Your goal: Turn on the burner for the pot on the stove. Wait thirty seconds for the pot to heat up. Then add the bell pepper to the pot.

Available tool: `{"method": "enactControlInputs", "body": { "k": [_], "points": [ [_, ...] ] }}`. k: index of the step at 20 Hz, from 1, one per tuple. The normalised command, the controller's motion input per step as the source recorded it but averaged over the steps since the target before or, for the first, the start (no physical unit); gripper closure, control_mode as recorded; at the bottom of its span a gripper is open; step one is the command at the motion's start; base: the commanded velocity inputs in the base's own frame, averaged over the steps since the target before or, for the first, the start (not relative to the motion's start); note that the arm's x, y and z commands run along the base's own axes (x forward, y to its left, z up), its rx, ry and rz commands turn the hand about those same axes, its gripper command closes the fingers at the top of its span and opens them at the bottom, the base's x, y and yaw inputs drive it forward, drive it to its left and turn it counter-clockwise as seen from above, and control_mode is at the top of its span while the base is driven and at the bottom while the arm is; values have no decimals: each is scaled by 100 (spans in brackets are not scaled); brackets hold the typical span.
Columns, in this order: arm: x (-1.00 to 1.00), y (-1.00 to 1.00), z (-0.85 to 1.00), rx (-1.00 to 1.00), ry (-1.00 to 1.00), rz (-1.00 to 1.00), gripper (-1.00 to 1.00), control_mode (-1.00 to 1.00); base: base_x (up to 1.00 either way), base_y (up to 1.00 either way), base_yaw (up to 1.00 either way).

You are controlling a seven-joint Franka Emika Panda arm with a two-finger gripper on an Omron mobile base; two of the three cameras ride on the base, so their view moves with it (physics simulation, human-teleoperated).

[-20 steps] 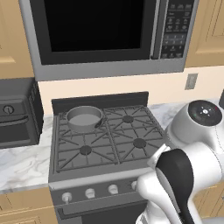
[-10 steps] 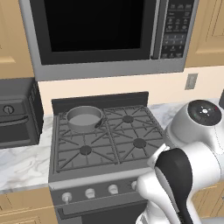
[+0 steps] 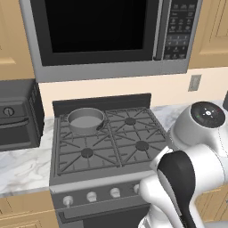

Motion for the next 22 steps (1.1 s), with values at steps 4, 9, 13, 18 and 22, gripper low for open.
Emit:
{"method": "enactControlInputs", "body": {
  "k": [4, 9, 13, 18, 22],
  "points": [
    [0, 0, 0, 0, 0, 0, -100, -100, 0, 0, 0],
    [0, 0, 0, 0, 0, 0, -100, -100, 0, 0, 0],
    [0, 0, 0, 0, 0, 0, -100, -100, 0, 0, 0],
    [0, 0, 0, 0, 0, 0, -100, -100, 0, 0, 0],
    [0, 0, 0, 0, 0, 0, -100, -100, 0, 0, 0]
  ]
}}
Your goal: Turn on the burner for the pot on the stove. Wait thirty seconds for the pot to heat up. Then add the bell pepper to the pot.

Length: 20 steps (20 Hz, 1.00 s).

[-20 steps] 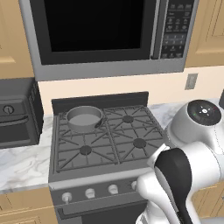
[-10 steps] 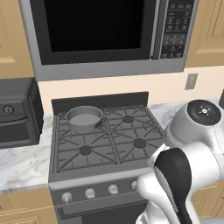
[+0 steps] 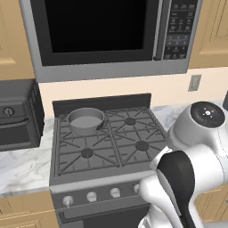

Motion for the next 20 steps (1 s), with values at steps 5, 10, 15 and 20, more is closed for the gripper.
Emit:
{"method": "enactControlInputs", "body": {
  "k": [5, 10, 15, 20],
  "points": [
    [0, 0, 0, 0, 0, 0, -100, -100, 0, 0, 0],
    [0, 0, 0, 0, 0, 0, -100, -100, 0, 0, 0],
    [0, 0, 0, 0, 0, 0, -100, -100, 0, 0, 0],
    [0, 0, 0, 0, 0, 0, -100, -100, 0, 0, 0]
  ]
}}
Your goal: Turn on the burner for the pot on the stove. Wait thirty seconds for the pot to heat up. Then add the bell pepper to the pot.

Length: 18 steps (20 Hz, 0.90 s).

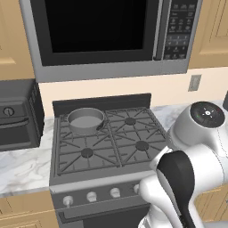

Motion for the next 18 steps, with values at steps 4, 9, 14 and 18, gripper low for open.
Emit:
{"method": "enactControlInputs", "body": {
  "k": [4, 9, 14, 18],
  "points": [
    [0, 0, 0, 0, 0, 0, -100, -100, 0, 0, 0],
    [0, 0, 0, 0, 0, 0, -100, -100, 0, 0, 0],
    [0, 0, 0, 0, 0, 0, -100, -100, 0, 0, 0],
    [0, 0, 0, 0, 0, 0, -100, -100, 0, 0, 0]
  ]
}}
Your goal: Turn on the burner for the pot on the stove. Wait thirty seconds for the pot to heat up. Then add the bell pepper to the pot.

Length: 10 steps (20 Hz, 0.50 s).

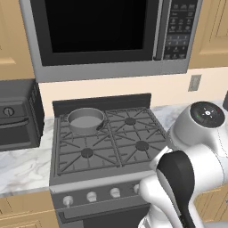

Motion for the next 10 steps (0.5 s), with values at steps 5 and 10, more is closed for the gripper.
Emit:
{"method": "enactControlInputs", "body": {
  "k": [5, 10],
  "points": [
    [0, 0, 0, 0, 0, 0, -100, -100, 0, 0, 0],
    [0, 0, 0, 0, 0, 0, -100, -100, 0, 0, 0]
  ]
}}
